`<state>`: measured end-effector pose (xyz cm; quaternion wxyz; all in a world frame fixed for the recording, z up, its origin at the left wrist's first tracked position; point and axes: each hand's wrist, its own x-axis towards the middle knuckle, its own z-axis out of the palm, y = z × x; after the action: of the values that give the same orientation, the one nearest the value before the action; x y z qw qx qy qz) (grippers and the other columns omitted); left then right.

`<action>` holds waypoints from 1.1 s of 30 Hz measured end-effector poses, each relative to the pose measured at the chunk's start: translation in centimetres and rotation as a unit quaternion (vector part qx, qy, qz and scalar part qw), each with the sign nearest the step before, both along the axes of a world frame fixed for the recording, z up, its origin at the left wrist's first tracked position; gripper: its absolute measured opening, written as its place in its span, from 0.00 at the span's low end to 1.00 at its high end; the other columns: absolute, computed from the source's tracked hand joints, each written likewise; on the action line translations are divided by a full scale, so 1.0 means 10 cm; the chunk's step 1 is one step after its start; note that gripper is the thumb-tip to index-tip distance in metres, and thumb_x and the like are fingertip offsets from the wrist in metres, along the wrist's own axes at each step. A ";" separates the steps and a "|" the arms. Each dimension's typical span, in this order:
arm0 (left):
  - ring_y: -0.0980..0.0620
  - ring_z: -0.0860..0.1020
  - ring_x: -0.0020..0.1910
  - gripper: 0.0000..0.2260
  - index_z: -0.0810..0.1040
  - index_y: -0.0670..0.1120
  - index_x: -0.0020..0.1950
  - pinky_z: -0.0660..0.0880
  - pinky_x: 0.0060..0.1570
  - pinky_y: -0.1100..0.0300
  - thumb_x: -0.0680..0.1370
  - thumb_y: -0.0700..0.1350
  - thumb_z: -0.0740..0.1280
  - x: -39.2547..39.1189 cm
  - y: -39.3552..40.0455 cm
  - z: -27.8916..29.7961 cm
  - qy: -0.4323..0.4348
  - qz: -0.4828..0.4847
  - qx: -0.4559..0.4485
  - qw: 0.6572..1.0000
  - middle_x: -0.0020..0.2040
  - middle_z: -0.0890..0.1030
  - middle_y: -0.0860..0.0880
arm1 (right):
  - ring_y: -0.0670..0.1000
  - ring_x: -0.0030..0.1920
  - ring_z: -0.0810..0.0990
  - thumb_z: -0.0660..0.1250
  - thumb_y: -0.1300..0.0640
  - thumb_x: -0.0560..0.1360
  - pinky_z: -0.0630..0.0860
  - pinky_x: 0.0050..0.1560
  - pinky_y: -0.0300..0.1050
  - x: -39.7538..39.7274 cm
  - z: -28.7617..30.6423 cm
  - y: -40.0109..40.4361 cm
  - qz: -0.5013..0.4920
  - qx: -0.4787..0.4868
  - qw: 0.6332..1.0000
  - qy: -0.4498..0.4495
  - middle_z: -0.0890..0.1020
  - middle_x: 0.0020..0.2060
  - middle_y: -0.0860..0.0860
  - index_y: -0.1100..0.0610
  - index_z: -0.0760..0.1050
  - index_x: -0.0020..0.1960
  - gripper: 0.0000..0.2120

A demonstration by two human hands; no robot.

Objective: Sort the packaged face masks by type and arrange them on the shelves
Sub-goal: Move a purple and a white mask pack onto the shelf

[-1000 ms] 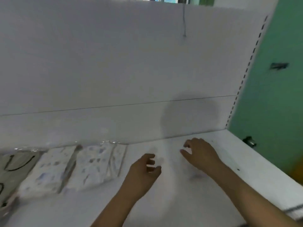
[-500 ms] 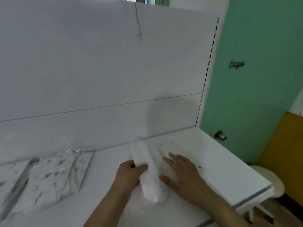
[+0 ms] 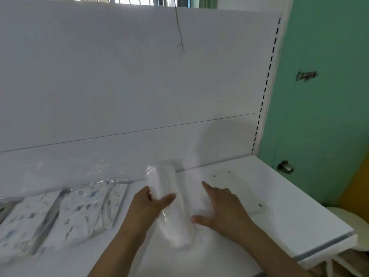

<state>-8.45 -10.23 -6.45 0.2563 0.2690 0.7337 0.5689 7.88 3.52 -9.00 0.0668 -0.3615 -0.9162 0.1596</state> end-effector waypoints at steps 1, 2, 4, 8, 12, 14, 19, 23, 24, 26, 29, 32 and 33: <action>0.52 0.86 0.38 0.10 0.83 0.46 0.48 0.82 0.40 0.55 0.71 0.45 0.79 0.00 -0.03 -0.01 -0.003 0.015 -0.022 1.000 0.40 0.87 0.50 | 0.54 0.68 0.66 0.63 0.27 0.69 0.64 0.67 0.49 -0.05 0.01 -0.02 -0.008 0.038 0.998 -0.052 0.67 0.71 0.51 0.52 0.53 0.78 0.48; 0.52 0.86 0.38 0.11 0.83 0.45 0.47 0.83 0.40 0.55 0.70 0.46 0.80 -0.02 -0.05 -0.05 0.003 0.028 -0.042 0.999 0.40 0.87 0.49 | 0.54 0.65 0.69 0.63 0.28 0.70 0.66 0.63 0.48 -0.08 0.03 -0.04 -0.015 0.050 0.995 -0.081 0.70 0.67 0.52 0.54 0.60 0.75 0.44; 0.54 0.85 0.35 0.11 0.83 0.41 0.45 0.81 0.37 0.60 0.71 0.47 0.79 -0.03 -0.09 -0.12 0.001 0.041 -0.050 0.998 0.38 0.86 0.47 | 0.53 0.59 0.74 0.65 0.34 0.73 0.68 0.57 0.46 -0.12 0.00 -0.07 -0.013 0.029 0.997 -0.066 0.75 0.59 0.51 0.54 0.69 0.65 0.30; 0.40 0.86 0.48 0.11 0.83 0.37 0.52 0.80 0.55 0.45 0.77 0.45 0.73 0.01 -0.10 -0.16 -0.163 0.033 0.092 0.982 0.48 0.86 0.38 | 0.40 0.37 0.74 0.69 0.48 0.74 0.73 0.42 0.38 -0.12 -0.08 -0.21 -0.032 -0.110 0.980 0.162 0.77 0.40 0.44 0.49 0.70 0.45 0.09; 0.40 0.81 0.61 0.20 0.77 0.37 0.67 0.77 0.61 0.43 0.80 0.49 0.64 -0.08 -0.15 -0.02 -0.373 -0.042 0.262 0.889 0.62 0.82 0.38 | 0.39 0.37 0.79 0.73 0.56 0.72 0.72 0.34 0.30 -0.11 0.00 -0.32 -0.056 -0.252 0.914 0.314 0.80 0.44 0.44 0.47 0.72 0.52 0.13; 0.39 0.80 0.63 0.22 0.74 0.38 0.70 0.80 0.58 0.43 0.80 0.50 0.64 -0.12 -0.17 -0.04 -0.412 -0.053 0.258 0.872 0.65 0.80 0.37 | 0.39 0.41 0.81 0.74 0.58 0.72 0.75 0.37 0.32 -0.11 0.05 -0.39 -0.026 -0.296 0.889 0.349 0.81 0.48 0.45 0.42 0.69 0.60 0.23; 0.40 0.83 0.56 0.18 0.78 0.38 0.66 0.81 0.54 0.44 0.78 0.44 0.68 -0.02 -0.15 -0.14 -0.349 -0.066 0.222 0.908 0.60 0.83 0.36 | 0.33 0.57 0.76 0.73 0.42 0.65 0.72 0.55 0.29 -0.09 0.05 -0.50 0.097 -0.309 0.893 0.313 0.76 0.60 0.34 0.34 0.61 0.70 0.37; 0.47 0.85 0.42 0.17 0.78 0.47 0.64 0.80 0.41 0.53 0.76 0.39 0.73 0.01 -0.18 -0.11 -0.145 0.093 0.178 0.969 0.50 0.86 0.43 | 0.45 0.60 0.76 0.62 0.29 0.70 0.73 0.60 0.41 0.13 0.05 -0.18 -0.013 -0.211 0.947 0.241 0.74 0.66 0.44 0.39 0.61 0.72 0.34; 0.49 0.85 0.43 0.23 0.74 0.52 0.69 0.79 0.44 0.54 0.75 0.40 0.74 0.04 -0.20 -0.08 -0.099 0.117 0.190 0.970 0.49 0.87 0.47 | 0.48 0.64 0.73 0.60 0.28 0.71 0.71 0.63 0.45 0.21 0.03 -0.04 -0.084 -0.104 0.983 0.124 0.71 0.68 0.46 0.44 0.59 0.75 0.38; 0.54 0.85 0.45 0.34 0.64 0.58 0.76 0.79 0.47 0.56 0.76 0.40 0.74 0.12 -0.24 0.01 -0.019 0.128 0.214 0.968 0.48 0.87 0.53 | 0.52 0.65 0.70 0.59 0.29 0.73 0.71 0.60 0.47 0.35 -0.03 0.16 -0.166 0.064 0.983 -0.043 0.71 0.67 0.49 0.51 0.62 0.74 0.37; 0.52 0.83 0.47 0.19 0.76 0.51 0.65 0.79 0.51 0.56 0.75 0.40 0.74 0.17 -0.27 0.11 0.133 0.114 0.226 0.958 0.46 0.85 0.51 | 0.47 0.50 0.75 0.59 0.44 0.79 0.69 0.39 0.40 0.40 -0.08 0.25 -0.177 0.129 0.976 0.017 0.77 0.49 0.45 0.49 0.73 0.55 0.11; 0.54 0.80 0.55 0.08 0.84 0.52 0.45 0.74 0.58 0.61 0.75 0.38 0.71 0.13 -0.19 0.14 0.342 0.011 0.255 0.904 0.50 0.84 0.56 | 0.48 0.42 0.77 0.62 0.51 0.78 0.65 0.33 0.39 0.42 -0.10 0.33 -0.182 0.153 0.966 0.097 0.79 0.41 0.46 0.50 0.73 0.50 0.04; 0.55 0.78 0.58 0.11 0.84 0.55 0.43 0.72 0.60 0.59 0.72 0.39 0.68 0.11 -0.15 0.10 0.417 -0.029 0.238 0.877 0.52 0.83 0.58 | 0.50 0.45 0.78 0.66 0.49 0.77 0.70 0.38 0.42 0.44 -0.13 0.39 -0.165 0.176 0.964 0.111 0.81 0.45 0.48 0.52 0.75 0.53 0.08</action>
<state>-7.38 -11.78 -5.47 -0.1287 0.5556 0.6065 0.5540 12.26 7.42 -10.28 0.2561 -0.4701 -0.8444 0.0216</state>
